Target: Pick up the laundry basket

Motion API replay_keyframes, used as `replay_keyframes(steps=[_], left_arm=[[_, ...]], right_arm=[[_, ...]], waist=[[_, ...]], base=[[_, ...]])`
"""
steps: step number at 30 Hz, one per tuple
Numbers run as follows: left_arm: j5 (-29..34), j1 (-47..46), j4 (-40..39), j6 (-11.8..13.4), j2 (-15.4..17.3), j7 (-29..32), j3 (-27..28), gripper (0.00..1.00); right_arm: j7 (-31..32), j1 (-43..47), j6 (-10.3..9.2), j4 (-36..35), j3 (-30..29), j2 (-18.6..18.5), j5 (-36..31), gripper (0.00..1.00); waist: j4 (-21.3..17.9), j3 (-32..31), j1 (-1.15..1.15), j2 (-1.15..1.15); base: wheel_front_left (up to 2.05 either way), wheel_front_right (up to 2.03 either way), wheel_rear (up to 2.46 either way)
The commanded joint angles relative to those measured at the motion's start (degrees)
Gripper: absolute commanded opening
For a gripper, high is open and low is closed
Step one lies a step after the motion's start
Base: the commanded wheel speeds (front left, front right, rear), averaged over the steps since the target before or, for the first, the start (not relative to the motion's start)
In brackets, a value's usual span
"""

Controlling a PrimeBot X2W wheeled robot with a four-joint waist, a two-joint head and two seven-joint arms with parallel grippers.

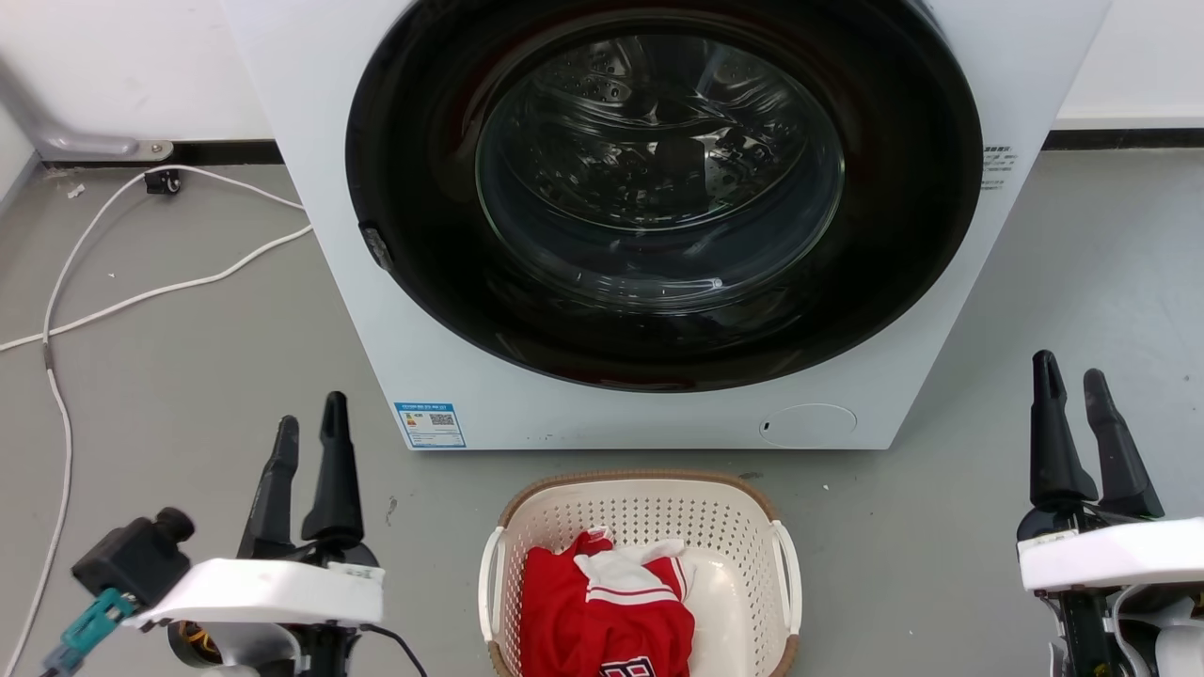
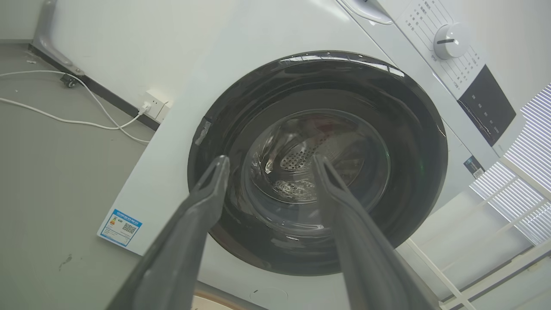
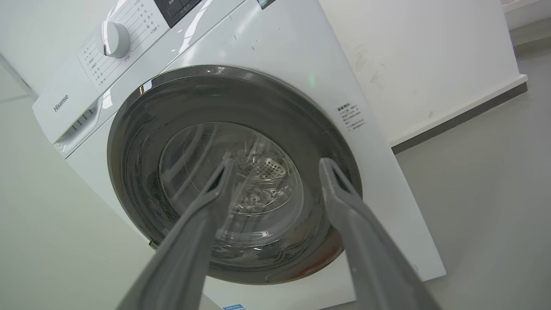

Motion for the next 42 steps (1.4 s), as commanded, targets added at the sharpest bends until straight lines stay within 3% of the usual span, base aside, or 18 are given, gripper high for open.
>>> replay_keyframes(steps=[1, 11, 26, 42], left_arm=[[4.0, 0.1, -1.5, 0.6, 0.2, -0.6, -1.0, 1.00], [15.7, 0.7, -2.5, 4.7, 2.6, -2.2, -7.1, 1.00], [23.1, 0.4, -2.3, 11.5, 6.8, -4.3, -14.1, 1.00], [29.3, 1.5, -0.7, 11.3, 7.1, -6.3, -17.0, 1.00]], right_arm=[[-0.8, -0.1, 0.11, -1.4, 0.1, -0.1, -2.8, 1.00], [-2.4, 0.7, 0.12, -0.3, 0.4, -0.1, -13.1, 1.00], [-4.4, 1.4, 0.13, 0.8, 0.5, -0.1, -25.0, 1.00], [-6.5, 1.9, 0.08, 0.9, 1.2, -0.1, -33.6, 1.00]], waist=[[-0.1, 0.0, 0.00, 0.00], [-0.3, 0.0, 0.00, 0.00], [-0.5, 0.0, 0.00, 0.00], [-0.9, 0.1, 0.00, 0.00]], base=[[0.00, 0.00, 0.00], [0.00, 0.00, 0.00], [0.00, 0.00, 0.00], [0.00, 0.00, 0.00]])
